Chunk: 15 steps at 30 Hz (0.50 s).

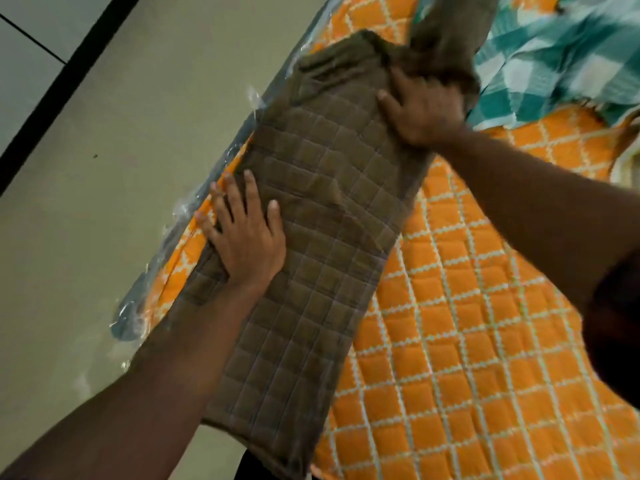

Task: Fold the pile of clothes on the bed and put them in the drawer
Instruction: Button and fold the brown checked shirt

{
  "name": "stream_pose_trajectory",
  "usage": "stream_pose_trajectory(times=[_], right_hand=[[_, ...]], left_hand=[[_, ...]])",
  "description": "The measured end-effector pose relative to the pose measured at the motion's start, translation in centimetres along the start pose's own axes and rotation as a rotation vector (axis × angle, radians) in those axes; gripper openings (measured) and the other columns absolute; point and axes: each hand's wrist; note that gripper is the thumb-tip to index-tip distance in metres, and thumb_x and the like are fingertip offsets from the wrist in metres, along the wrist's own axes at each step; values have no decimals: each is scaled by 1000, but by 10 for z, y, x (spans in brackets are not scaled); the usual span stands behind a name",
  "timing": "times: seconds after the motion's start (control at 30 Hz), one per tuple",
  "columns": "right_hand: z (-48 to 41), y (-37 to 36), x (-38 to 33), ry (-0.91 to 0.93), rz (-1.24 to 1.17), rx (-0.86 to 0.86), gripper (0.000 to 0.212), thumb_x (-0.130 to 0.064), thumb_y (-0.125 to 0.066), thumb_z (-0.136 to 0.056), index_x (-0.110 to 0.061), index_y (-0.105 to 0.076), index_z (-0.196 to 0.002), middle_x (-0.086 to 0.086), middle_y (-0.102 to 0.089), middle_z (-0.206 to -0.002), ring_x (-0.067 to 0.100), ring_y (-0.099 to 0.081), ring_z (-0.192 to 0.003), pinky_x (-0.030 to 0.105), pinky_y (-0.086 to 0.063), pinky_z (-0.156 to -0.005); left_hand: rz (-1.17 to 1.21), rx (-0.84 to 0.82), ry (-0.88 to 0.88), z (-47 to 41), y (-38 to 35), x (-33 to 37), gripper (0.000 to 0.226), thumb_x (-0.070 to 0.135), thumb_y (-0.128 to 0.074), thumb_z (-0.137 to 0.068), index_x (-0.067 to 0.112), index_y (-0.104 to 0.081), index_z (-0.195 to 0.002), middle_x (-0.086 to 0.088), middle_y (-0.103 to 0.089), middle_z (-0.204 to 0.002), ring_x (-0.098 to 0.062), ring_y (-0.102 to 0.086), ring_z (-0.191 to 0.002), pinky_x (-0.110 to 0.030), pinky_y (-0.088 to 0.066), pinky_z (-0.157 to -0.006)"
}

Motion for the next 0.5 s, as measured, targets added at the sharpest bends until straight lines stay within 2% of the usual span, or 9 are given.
stream_pose_trajectory(times=[0.1,0.13,0.2,0.3,0.37,0.43,0.5], right_hand=[[-20,15,18,34,24,7,65,-61,-29,-101,-31,-26,-159,5,-19,-169,31,-20,-153,63,-12,-121],[-17,20,11,83,-5,56,62,-58,-32,-102,-30,-30,-157,4,-19,-169,30,-20,-153,62,-11,-121],[-4,28,-9,143,-75,206,57,-55,-35,-101,-27,-43,-151,4,-32,-163,30,-31,-148,54,-18,-120],[29,16,-39,331,-144,261,57,-60,-37,-100,-26,-54,-142,7,-47,-152,32,-42,-138,51,-29,-114],[43,-9,-38,453,-33,156,62,-67,-32,-99,-33,-46,-149,4,-40,-159,29,-35,-145,56,-22,-118],[37,-25,-5,365,13,70,68,-72,-27,-98,-38,-30,-157,4,-27,-166,30,-25,-151,55,-16,-121],[18,-28,40,184,29,89,68,-70,-25,-99,-36,-24,-159,8,-28,-165,33,-29,-148,53,-17,-121]], left_hand=[[40,30,64,-3,7,9,62,38,-29,-106,15,-12,-160,-9,-11,-168,-32,-4,-155,-65,-4,-119],[71,56,55,-4,12,13,64,34,-33,-104,13,-11,-160,-10,-11,-168,-32,-3,-155,-64,-4,-120],[162,137,-60,-8,25,33,64,31,-38,-103,12,-14,-160,-12,-13,-167,-32,-6,-154,-62,-9,-120],[170,123,-322,-11,32,71,61,45,-37,-104,24,-20,-159,-10,-16,-166,-34,-11,-154,-65,-11,-118],[90,1,-373,-10,21,76,66,59,-31,-102,32,-14,-160,-6,-10,-168,-36,-7,-154,-71,-10,-115],[20,-60,-362,-10,7,59,72,66,-26,-100,32,-11,-161,-5,-5,-169,-39,-2,-153,-74,-9,-112],[-27,-67,-375,-10,-1,44,75,67,-26,-99,28,-10,-161,-7,-3,-169,-41,-1,-153,-74,-7,-113]])
Point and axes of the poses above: each hand's wrist, its own z-axis away from the middle knuckle, its own y-axis out of the back of the hand, x = y × z
